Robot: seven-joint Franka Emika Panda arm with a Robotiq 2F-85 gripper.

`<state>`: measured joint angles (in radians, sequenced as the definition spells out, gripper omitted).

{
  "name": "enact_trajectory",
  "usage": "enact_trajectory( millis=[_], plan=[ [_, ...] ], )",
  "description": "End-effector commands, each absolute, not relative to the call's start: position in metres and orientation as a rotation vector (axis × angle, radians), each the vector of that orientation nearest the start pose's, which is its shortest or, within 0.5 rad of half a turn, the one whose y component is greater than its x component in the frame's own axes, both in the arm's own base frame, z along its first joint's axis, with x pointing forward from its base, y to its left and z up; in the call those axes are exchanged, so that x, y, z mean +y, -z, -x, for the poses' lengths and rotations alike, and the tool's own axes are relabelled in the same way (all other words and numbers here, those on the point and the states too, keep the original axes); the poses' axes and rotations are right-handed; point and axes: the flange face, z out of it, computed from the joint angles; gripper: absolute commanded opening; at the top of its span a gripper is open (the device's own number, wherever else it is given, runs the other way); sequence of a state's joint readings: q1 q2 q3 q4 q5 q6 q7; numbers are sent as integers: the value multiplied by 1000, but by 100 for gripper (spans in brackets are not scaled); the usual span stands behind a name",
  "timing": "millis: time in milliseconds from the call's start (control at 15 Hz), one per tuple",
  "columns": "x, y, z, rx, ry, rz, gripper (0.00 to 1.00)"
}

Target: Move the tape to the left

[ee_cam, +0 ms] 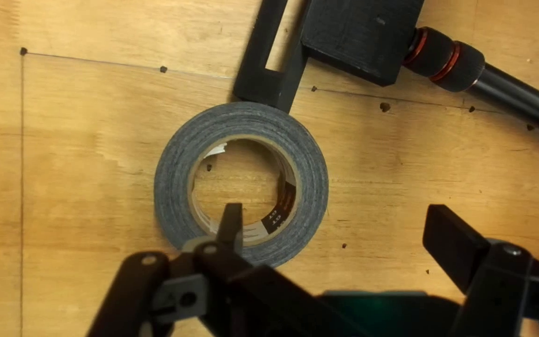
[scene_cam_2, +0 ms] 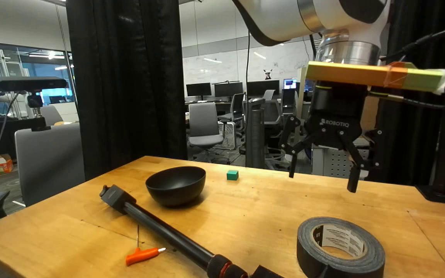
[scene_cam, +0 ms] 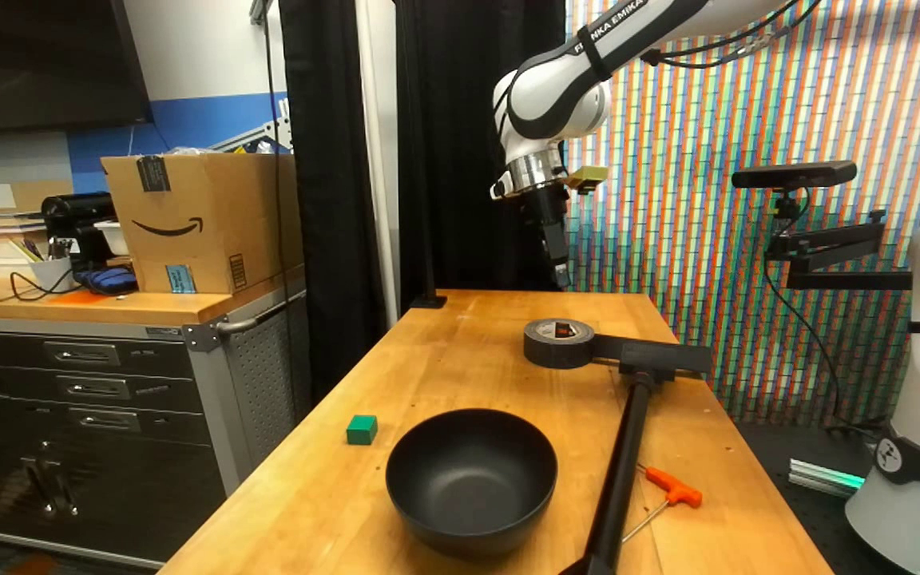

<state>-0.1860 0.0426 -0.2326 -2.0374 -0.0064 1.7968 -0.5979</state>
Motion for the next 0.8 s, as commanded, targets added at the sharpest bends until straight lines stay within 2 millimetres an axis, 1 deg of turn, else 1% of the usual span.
enact_trajectory(
  millis=[0, 200, 733],
  plan=[
    [-200, -404, -482, -301, -374, 3010, 100],
    [-199, -391, -484, -306, -389, 2989, 100],
    [-208, -362, -482, -275, -435, 2966, 100]
  ],
)
